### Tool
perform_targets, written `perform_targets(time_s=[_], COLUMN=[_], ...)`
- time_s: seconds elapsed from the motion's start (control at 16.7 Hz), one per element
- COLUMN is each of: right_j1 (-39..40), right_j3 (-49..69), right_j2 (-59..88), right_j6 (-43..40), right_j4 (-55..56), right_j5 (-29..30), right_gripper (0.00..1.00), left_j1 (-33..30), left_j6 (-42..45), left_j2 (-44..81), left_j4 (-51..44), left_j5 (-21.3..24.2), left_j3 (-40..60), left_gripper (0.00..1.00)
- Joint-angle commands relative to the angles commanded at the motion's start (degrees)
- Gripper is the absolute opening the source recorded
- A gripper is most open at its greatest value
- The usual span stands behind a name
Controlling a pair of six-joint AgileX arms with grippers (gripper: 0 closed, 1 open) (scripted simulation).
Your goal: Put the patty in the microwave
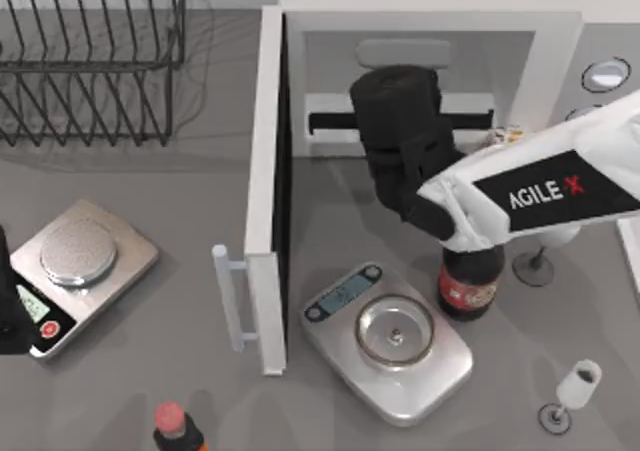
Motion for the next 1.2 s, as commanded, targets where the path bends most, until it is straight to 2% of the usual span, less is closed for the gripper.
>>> perform_targets(time_s=[0.24, 0.42, 0.6, 0.78, 1.02, 1.2], right_j1=[0.0, -0.1, -1.6, -4.6, -8.5, -9.4], right_j3=[-0.4, 3.4, 12.7, 26.6, 41.9, 48.2], right_j2=[-2.7, -1.1, 2.2, 9.5, 20.4, 26.3], right_j6=[-0.6, -1.4, -2.6, -3.8, -4.9, -4.8], right_j4=[-0.8, 1.3, 1.8, -2.3, -13.4, -18.5], right_j5=[1.1, -1.9, -7.0, -10.4, -9.9, -8.5], right_gripper=[0.0, 0.0, 0.0, 0.0, 0.0, 0.0], left_j1=[0.0, 0.0, 0.0, 0.0, 0.0, 0.0], left_j6=[0.0, 0.0, 0.0, 0.0, 0.0, 0.0], left_j2=[0.0, 0.0, 0.0, 0.0, 0.0, 0.0], left_j4=[0.0, 0.0, 0.0, 0.0, 0.0, 0.0], left_j5=[0.0, 0.0, 0.0, 0.0, 0.0, 0.0], left_j3=[0.0, 0.0, 0.0, 0.0, 0.0, 0.0], left_gripper=[1.0, 1.0, 1.0, 1.0, 1.0, 1.0])
